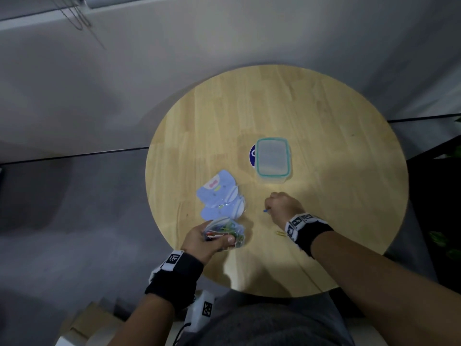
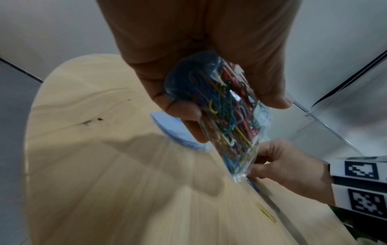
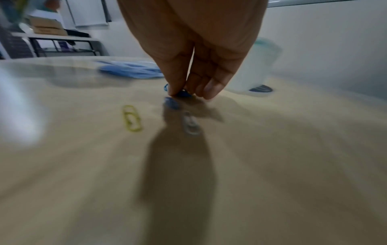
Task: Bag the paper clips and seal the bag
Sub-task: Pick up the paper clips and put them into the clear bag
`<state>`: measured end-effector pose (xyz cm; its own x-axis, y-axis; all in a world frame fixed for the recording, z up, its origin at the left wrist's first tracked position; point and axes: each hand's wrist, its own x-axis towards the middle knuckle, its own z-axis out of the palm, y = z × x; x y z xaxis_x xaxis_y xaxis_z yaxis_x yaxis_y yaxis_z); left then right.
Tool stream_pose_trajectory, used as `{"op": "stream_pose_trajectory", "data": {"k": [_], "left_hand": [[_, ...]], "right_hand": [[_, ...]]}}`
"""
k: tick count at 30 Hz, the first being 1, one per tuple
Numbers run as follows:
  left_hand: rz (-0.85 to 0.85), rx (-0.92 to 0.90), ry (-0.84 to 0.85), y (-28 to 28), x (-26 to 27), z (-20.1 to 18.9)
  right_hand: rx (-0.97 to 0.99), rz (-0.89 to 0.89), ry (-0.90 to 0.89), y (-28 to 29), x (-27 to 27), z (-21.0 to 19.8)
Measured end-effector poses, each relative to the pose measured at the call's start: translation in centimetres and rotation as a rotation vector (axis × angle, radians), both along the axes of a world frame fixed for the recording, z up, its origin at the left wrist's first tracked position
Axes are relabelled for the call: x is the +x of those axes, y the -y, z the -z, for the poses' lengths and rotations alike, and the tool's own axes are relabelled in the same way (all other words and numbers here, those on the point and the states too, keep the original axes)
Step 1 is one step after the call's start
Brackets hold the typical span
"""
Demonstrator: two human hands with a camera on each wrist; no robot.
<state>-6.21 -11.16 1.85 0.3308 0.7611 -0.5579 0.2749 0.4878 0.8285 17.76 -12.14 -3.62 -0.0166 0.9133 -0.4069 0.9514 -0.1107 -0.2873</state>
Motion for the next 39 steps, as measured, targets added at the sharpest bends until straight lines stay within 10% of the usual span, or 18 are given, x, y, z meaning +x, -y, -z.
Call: {"op": "stream_pose_trajectory", "data": {"k": [30,39], "left_hand": [[0.189,-0.094,0.011,0.5,3.0,1.1],[0.243,-0.011,0.038,-0.6,4.8,0.3]], "right_hand": [[-0.133,0.254,-0.035,5.1,-1.4,-1.2],[0.219,0.515,-0.71,2.8,-1.0,-9.2]]}}
